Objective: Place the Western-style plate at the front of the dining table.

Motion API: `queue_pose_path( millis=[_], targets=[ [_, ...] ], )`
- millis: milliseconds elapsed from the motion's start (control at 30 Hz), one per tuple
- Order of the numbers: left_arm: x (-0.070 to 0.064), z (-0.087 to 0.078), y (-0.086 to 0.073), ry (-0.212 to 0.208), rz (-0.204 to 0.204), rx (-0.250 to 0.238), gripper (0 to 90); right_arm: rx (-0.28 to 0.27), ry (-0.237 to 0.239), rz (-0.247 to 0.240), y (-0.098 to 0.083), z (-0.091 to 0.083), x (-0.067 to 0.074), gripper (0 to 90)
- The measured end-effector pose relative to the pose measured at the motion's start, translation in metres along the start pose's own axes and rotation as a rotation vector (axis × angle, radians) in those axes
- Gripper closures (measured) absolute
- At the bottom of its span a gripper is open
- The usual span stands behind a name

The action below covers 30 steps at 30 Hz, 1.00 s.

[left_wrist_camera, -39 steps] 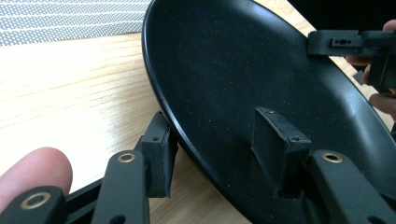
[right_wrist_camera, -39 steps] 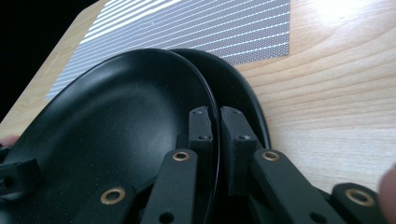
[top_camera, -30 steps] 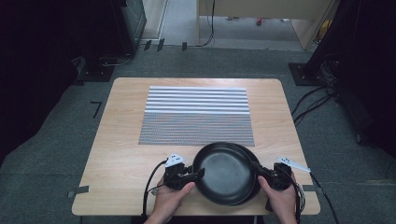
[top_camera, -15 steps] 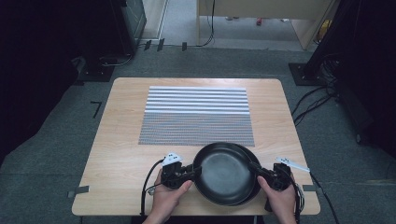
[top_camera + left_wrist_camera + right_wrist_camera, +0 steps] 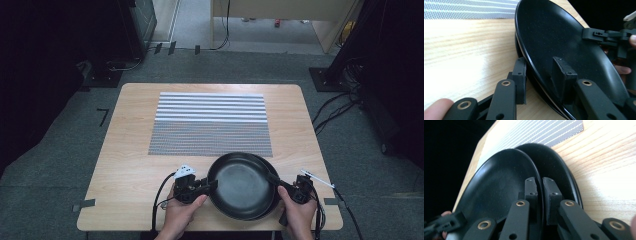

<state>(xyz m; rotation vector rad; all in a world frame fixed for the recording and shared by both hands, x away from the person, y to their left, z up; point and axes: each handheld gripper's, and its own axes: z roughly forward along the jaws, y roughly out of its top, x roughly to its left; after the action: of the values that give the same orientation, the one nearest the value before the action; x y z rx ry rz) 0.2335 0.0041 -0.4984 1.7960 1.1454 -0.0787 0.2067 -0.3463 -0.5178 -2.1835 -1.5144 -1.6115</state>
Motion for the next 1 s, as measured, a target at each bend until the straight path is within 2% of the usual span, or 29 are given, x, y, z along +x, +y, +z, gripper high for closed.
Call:
queue_pose_path(
  millis=[100, 367, 567, 633, 733, 967, 1000],
  targets=[
    [0.001, 0.001, -0.001, -0.013, -0.013, 0.001, 65.8, -0.005, 0.016, 0.016, 0.001, 0.0, -0.002, 84.1],
    [0.001, -0.003, 0.001, -0.021, -0.044, -0.014, 66.3, -0.028, 0.036, -0.004, 0.001, -0.006, 0.007, 84.6],
    [0.0, -0.008, 0.009, -0.035, -0.058, -0.029, 67.5, -0.039, 0.047, -0.016, 0.008, -0.006, 0.014, 84.4],
    [0.002, -0.01, 0.014, -0.045, -0.078, -0.031, 68.3, -0.036, 0.053, -0.013, 0.011, -0.006, 0.017, 84.4],
    [0.005, -0.012, 0.021, -0.05, -0.087, -0.037, 69.3, -0.04, 0.054, -0.03, 0.016, -0.005, 0.024, 84.4],
    [0.01, -0.017, 0.042, -0.031, -0.095, -0.07, 70.4, -0.034, 0.07, -0.04, 0.033, 0.005, 0.037, 84.4],
    [0.011, -0.018, 0.046, -0.03, -0.101, -0.078, 70.8, -0.035, 0.071, -0.047, 0.04, 0.009, 0.042, 84.4]
  ],
)
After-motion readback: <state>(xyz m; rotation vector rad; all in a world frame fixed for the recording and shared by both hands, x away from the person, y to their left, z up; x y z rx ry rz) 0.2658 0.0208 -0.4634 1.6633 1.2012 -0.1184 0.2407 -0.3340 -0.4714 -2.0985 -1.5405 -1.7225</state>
